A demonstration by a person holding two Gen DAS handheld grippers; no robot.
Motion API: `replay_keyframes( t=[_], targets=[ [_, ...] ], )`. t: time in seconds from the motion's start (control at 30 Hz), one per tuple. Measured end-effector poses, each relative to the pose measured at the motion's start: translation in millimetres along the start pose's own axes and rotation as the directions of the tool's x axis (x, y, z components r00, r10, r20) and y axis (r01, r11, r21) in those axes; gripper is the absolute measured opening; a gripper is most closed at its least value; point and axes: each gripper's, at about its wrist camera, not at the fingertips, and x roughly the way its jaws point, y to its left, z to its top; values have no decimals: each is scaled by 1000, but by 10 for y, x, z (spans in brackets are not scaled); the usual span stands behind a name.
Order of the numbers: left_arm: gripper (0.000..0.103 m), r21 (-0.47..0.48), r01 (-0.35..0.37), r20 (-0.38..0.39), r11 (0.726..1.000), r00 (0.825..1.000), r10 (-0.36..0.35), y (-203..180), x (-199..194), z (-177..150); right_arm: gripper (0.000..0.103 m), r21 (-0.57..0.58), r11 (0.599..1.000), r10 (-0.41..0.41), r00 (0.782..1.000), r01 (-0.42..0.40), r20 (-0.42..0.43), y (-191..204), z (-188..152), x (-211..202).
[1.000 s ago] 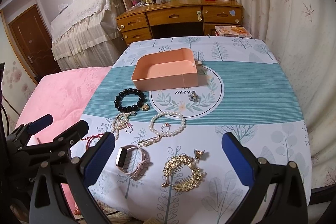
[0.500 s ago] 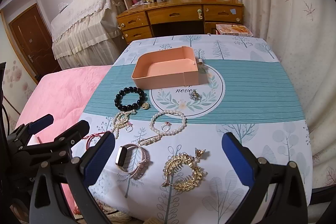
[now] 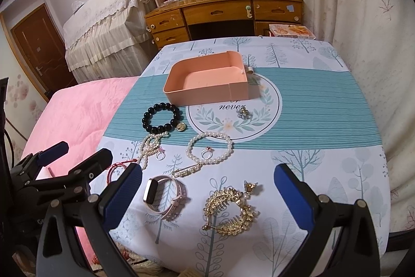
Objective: Organize jewelry
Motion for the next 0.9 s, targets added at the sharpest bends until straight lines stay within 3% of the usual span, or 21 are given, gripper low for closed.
replay_keyframes(
  t=[0.5,0.67,0.83,0.9],
  targets=[
    [102,-48,-13,-21,999,1000,12,332,302,366,94,-5,1000,29,998,-29,-52,-94,318,173],
    [102,-32,12,-68,999,998,-14,492,538,577,78,34,997,67,987,-62,-149,-222,466,468],
    [102,-9,44,-187,999,981,-45,555,991,782,64,85,995,74,963,-53,-259,-371,522,869],
    [102,-3,27,-222,1000,975,-26,564,1197,814,59,97,994,80,949,-53,-304,-395,513,1031]
  ],
)
